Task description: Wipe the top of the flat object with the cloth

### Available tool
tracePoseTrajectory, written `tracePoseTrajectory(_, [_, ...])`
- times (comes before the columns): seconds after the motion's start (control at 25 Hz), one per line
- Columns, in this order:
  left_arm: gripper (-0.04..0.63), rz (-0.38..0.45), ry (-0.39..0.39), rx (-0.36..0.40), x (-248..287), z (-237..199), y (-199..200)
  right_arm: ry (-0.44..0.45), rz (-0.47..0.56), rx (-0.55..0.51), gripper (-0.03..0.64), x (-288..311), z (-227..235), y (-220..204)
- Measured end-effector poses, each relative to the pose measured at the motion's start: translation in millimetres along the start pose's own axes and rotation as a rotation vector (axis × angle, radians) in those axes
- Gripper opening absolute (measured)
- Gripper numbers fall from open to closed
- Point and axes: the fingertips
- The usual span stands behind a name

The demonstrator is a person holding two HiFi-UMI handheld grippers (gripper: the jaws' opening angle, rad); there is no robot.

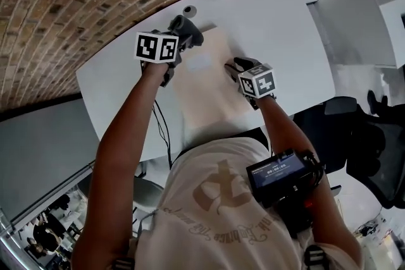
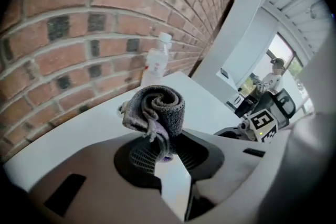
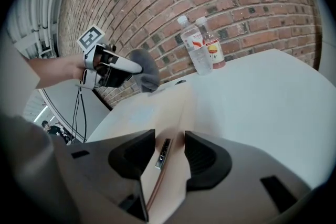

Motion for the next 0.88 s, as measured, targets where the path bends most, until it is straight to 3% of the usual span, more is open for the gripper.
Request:
tracePoseTrajectory(0.12, [0.094,-0.047,-0.122,0.054,26.0,43.4,7.7,0.003,-0.006,-0.017,0.189,1.0,-2.0,2.2])
tracePoseTrajectory(0.24, [0.094,-0.148,-0.201,0.062,51.6,71.5,4.1,0.011,-0.010,-0.032,0.189,1.3,-3.3,1.6])
tracePoseTrajectory(0.36, [0.094,-0.233,-0.182,0.037,71.2,69.7,5.0,0.017,-0.003,-0.037,0.189,2.2,-2.4,4.3])
tracePoseTrajectory(0.56, [0.100,-0.273,-0.145,-0.057,88.9,54.8,7.2,0.026,-0.002,-0.036,0.189,-0.7,-3.8,3.3])
tracePoseTrajectory(0.88, [0.113,-0.158,-0.091,-0.177,101.6,53.2,18.7,0.043,-0.003,-0.044,0.189,-1.0,-1.8,4.1])
Point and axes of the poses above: the fingertips, and each gripper's own axes: x forward along the fingers, z to its right, y out of its top, and after that the axes turned 4 degrees about -z, right-handed
